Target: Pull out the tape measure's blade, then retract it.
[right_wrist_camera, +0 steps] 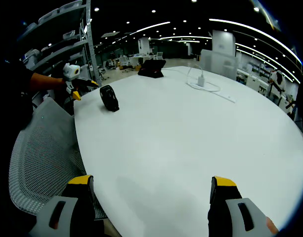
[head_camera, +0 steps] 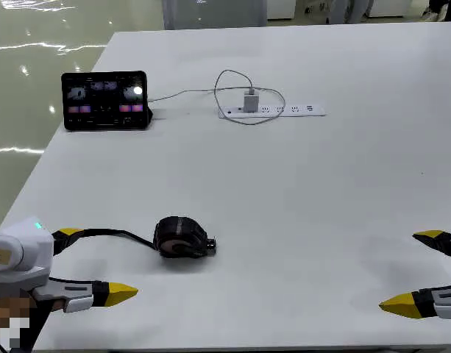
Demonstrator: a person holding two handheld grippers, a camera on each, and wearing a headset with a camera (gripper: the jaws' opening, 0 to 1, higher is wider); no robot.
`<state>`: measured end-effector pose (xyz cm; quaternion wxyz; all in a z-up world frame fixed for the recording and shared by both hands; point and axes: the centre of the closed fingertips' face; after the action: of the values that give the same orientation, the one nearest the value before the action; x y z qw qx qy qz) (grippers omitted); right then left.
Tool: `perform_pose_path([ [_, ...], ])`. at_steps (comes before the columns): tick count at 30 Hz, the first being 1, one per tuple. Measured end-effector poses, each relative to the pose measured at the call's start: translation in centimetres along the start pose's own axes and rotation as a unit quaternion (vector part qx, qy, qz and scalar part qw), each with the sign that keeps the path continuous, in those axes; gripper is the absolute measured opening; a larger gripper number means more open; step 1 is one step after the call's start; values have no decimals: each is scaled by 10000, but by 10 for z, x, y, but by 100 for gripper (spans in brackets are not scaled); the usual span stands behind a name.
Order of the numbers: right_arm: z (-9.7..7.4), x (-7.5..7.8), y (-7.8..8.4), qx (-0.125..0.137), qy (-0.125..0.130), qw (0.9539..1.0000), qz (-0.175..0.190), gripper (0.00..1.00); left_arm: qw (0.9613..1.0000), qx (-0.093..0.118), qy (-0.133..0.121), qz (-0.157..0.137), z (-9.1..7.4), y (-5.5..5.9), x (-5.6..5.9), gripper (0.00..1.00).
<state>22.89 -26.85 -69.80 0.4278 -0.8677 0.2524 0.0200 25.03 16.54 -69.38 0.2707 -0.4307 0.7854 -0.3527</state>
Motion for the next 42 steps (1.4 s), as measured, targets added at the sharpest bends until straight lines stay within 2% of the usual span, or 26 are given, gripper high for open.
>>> perform_pose_path([
  [16,0,1,2,-45,3,10000,44,99,10000,11,3,-20,1,1,0,99],
  [25,1,4,-1,-59,15,10000,-9,99,9999,-40,95,33,4,1,1,99],
  [26,1,7,-4,-35,56,9999,-143,99,9999,-44,109,33,5,-1,1,99],
  [32,4,10,-5,-74,14,9998,-203,99,9998,-4,93,191,9,-9,-2,99],
  [35,6,13,-12,-39,30,9987,-516,99,9996,-12,125,251,11,-13,-4,99],
  [38,8,14,-17,-12,19,9981,-623,99,9993,11,154,352,14,-19,-4,99],
  [40,12,13,-24,110,-67,9974,-707,99,9989,22,190,438,16,-23,-4,99],
  [42,14,16,-27,57,-50,9971,-754,99,9983,1,241,538,18,-26,-2,99],
])
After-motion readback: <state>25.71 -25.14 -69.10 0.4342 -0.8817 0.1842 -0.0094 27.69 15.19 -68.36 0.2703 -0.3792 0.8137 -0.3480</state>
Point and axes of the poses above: the centre of the closed fingertips' face, and the gripper's own axes: z roughly forward along the fingers, x roughly to its right, y roughly out of its underside, and after that the axes turned 15 degrees about -y, right-handed
